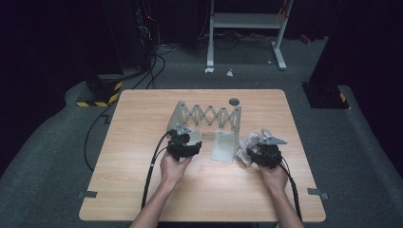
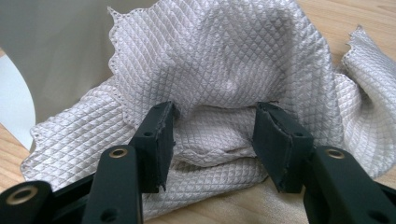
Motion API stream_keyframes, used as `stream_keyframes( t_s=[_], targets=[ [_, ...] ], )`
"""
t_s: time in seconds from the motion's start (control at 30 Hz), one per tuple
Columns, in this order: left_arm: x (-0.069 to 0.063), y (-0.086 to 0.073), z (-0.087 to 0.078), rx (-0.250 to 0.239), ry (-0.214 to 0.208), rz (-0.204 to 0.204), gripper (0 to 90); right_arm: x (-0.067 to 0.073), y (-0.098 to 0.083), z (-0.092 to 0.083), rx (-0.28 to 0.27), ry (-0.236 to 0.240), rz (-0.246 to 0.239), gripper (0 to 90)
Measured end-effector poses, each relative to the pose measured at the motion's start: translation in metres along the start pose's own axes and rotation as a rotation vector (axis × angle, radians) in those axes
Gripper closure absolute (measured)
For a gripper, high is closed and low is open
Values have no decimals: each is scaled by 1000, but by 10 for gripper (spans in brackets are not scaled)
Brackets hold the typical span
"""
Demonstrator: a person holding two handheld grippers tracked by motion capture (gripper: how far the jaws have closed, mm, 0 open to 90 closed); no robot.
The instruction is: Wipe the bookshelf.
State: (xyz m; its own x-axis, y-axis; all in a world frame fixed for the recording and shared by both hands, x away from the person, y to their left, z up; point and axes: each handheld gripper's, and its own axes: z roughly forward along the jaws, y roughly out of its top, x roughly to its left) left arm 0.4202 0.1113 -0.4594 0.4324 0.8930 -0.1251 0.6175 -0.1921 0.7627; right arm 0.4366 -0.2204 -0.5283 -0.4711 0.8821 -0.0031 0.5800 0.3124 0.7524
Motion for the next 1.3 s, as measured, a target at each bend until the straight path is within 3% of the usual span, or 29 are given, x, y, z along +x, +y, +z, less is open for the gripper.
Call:
stream_keyframes(
  t_s=[0.17,0.2,0.27,0.53,0.63,0.7,0.8,0.83,0.93,1.0,1.07,1.3],
  targets=[
    [-3,10,2,-7,-4,-16,450,1,0,0,1,-5,-7,481],
    [-7,15,4,-4,8,7,452,0,0,0,0,-3,-4,481],
    [-9,20,7,-11,11,13,462,0,0,0,0,0,1,481],
    [-8,36,23,-15,26,12,558,1,0,0,1,-7,-8,480],
    [-6,36,25,-21,17,-10,612,1,0,0,2,-7,-8,480],
    [-2,36,25,-27,-6,-47,633,1,0,0,2,-7,-9,479],
    [-1,33,26,-34,4,-51,702,1,0,0,2,-10,-12,479],
    [-1,33,25,-39,10,-48,711,2,0,0,2,-10,-12,479],
    [-4,29,21,-71,65,21,752,3,0,0,4,-18,-16,481],
    [-3,29,20,-71,71,35,768,4,0,1,6,-28,-24,481],
    [1,27,19,-75,62,11,785,4,0,1,6,-28,-24,480],
    [9,23,13,-77,84,18,854,4,0,1,6,-29,-27,480]
  ],
)
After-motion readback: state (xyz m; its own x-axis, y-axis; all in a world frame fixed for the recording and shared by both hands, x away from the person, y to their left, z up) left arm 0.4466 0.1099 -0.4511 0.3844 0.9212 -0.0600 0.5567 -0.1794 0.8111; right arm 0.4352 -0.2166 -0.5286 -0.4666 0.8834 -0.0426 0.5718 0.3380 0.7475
